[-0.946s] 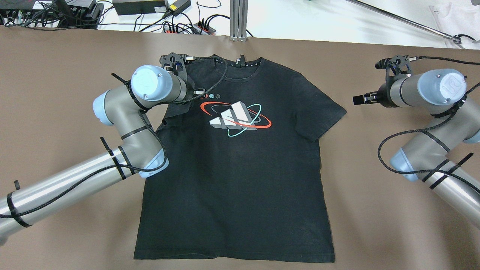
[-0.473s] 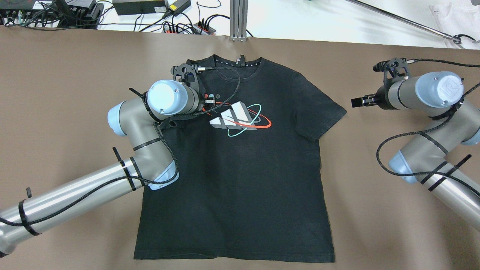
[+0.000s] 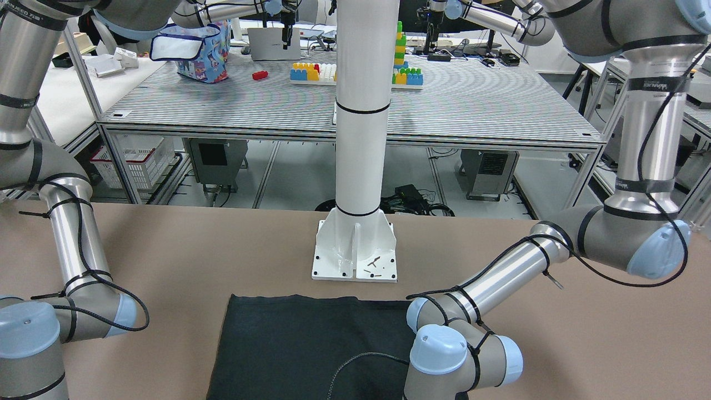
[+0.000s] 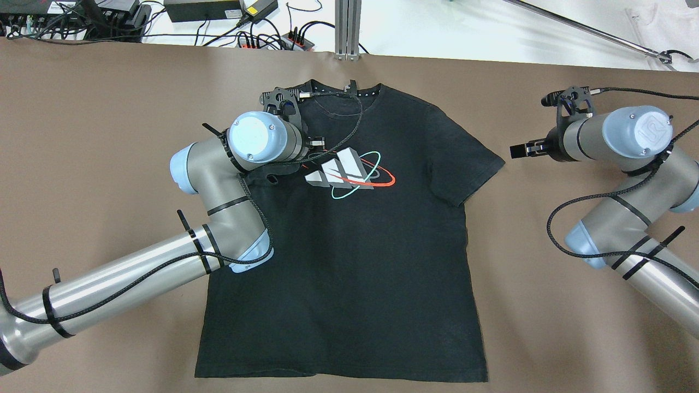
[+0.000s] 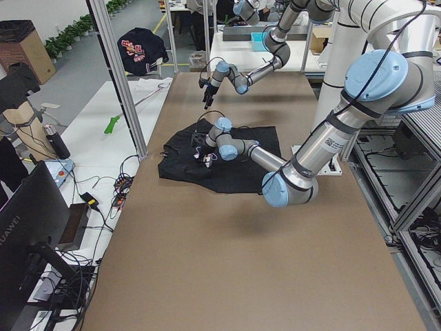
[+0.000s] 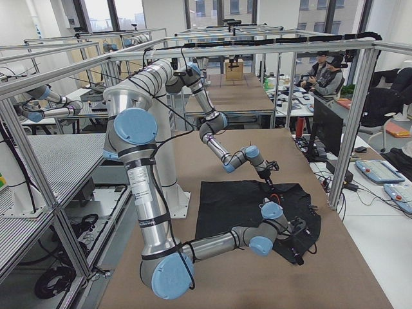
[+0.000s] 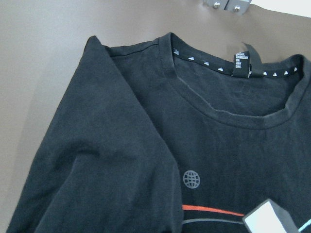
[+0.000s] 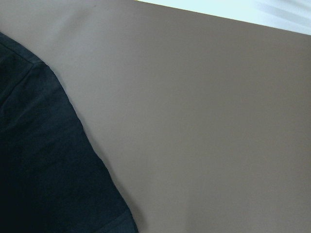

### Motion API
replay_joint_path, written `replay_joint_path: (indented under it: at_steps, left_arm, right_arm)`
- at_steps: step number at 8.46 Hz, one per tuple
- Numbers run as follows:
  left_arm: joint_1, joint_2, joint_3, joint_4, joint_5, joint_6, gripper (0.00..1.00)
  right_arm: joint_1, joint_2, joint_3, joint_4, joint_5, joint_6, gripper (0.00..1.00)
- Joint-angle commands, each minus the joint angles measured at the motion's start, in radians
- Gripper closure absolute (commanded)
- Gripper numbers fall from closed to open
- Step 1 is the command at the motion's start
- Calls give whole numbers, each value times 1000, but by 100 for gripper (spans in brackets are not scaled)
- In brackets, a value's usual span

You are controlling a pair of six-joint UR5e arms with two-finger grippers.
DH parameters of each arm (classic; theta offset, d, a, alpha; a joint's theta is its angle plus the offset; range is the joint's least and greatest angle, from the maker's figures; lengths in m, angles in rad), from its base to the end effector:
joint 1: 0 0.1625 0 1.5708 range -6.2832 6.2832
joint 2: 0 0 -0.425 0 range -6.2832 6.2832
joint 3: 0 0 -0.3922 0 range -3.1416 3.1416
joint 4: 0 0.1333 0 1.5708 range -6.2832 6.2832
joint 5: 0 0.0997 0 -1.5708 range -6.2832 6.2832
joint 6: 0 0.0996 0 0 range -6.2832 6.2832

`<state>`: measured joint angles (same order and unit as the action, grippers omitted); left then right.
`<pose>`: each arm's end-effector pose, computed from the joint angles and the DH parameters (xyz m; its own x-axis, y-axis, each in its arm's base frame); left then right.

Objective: Fold clothes

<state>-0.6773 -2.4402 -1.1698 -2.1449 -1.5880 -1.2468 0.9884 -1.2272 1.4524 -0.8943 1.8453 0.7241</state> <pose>0.5494 -0.6107 0.2238 0.5682 -0.0484 -0.8215 0.4580 0.8480 0.2667 -0.2756 -0.6118 0.4563 0.7406 -0.1864 0.6456 -0.1995 0.8564 0.4762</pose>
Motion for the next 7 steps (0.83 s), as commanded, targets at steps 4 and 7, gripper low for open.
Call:
replay_joint_path:
  at_steps: [4,7]
  left_arm:
    - [-54,-16,-5,-13,-55,26,0]
    - [-56,-13,-8,-15,-60,26,0]
  right_arm:
    - [-5,8,-4,-3,-1,1,6]
    - [-8,52,-27,-8,-6,122,8]
